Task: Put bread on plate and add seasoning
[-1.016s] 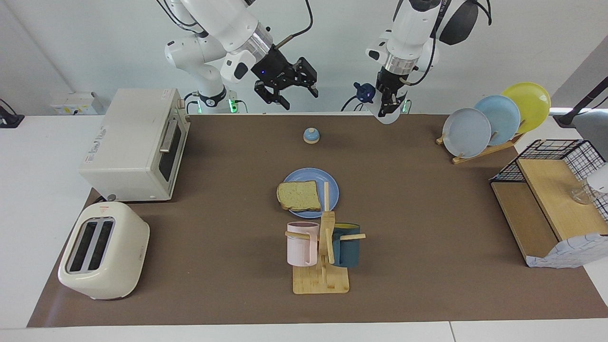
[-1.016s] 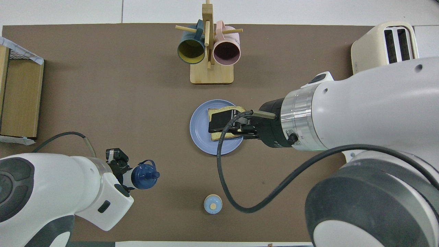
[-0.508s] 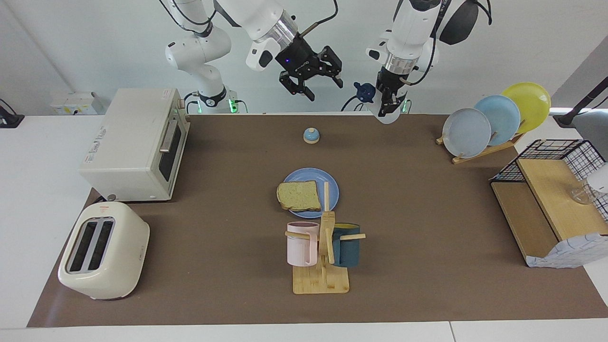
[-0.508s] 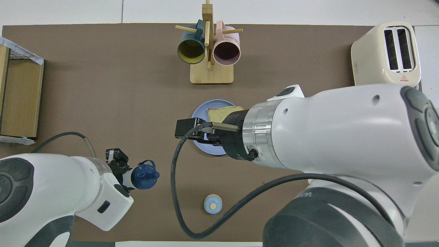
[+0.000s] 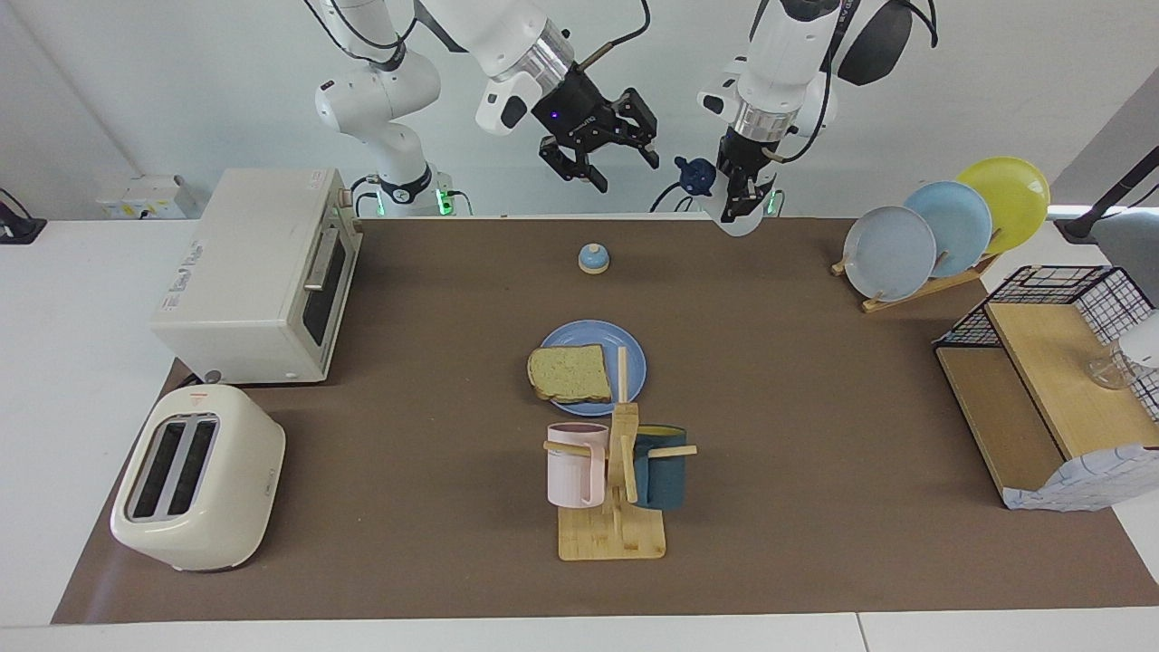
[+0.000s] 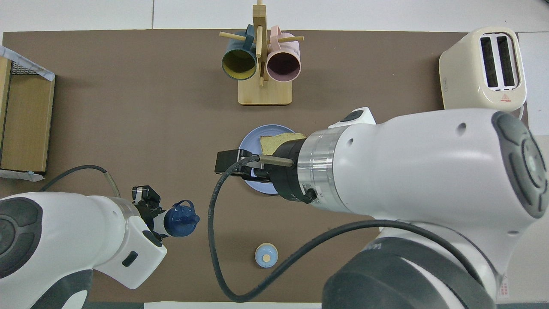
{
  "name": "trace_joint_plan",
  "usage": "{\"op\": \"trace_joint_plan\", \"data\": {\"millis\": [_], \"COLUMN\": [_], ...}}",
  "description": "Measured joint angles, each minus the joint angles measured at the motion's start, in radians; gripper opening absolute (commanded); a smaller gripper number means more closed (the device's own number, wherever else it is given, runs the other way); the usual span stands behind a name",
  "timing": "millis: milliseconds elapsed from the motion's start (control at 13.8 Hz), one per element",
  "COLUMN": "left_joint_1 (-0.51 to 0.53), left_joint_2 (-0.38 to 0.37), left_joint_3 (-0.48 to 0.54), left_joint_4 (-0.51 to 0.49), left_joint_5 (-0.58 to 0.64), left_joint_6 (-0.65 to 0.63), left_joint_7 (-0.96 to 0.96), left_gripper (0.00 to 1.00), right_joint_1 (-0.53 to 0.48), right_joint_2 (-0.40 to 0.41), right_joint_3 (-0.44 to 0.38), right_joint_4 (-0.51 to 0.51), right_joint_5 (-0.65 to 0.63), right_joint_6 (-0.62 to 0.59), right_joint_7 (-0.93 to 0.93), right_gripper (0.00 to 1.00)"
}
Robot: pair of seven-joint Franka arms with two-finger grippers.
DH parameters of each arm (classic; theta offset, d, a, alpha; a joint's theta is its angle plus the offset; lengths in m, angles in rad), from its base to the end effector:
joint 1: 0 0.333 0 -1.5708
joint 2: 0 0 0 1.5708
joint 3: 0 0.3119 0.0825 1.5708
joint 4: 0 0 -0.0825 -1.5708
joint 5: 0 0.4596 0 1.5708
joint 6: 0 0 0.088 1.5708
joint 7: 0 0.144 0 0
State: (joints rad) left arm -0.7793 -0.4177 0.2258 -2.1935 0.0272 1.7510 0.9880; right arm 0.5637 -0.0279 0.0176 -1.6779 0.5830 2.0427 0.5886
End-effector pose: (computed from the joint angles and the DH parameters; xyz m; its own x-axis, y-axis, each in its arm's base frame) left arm 0.4311 -0.2569 0.4870 0.0047 -0.9994 0.0351 -0.9980 -0.0024 0.0636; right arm 0.5382 0.4119 0.6081 0.9867 -0.1554 -0.0483 -0.1511 -0.7642 -0.6271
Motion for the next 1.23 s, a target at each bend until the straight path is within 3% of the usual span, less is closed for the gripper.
{"op": "trace_joint_plan", "data": {"millis": [508, 1234], "left_joint_1": [0.001, 0.001], "left_joint_2": [0.000, 0.000], "left_joint_3": [0.000, 0.000], "left_joint_4": [-0.008, -0.011], "left_joint_5": [0.000, 0.000], "left_joint_6": [0.000, 0.000], "left_joint_7": [-0.003, -0.007], "left_gripper": [0.00, 0.00], "right_joint_1": [0.120, 0.170], "right_joint_2": [0.000, -0.005], "right_joint_3": [0.003, 0.003], "right_joint_4": [-0.014, -0.076], "right_joint_5": [-0.020, -0.033], "right_joint_6": [0.028, 0.086], "right_joint_7": [0.061, 0.080], "right_gripper": [0.55, 0.38]}}
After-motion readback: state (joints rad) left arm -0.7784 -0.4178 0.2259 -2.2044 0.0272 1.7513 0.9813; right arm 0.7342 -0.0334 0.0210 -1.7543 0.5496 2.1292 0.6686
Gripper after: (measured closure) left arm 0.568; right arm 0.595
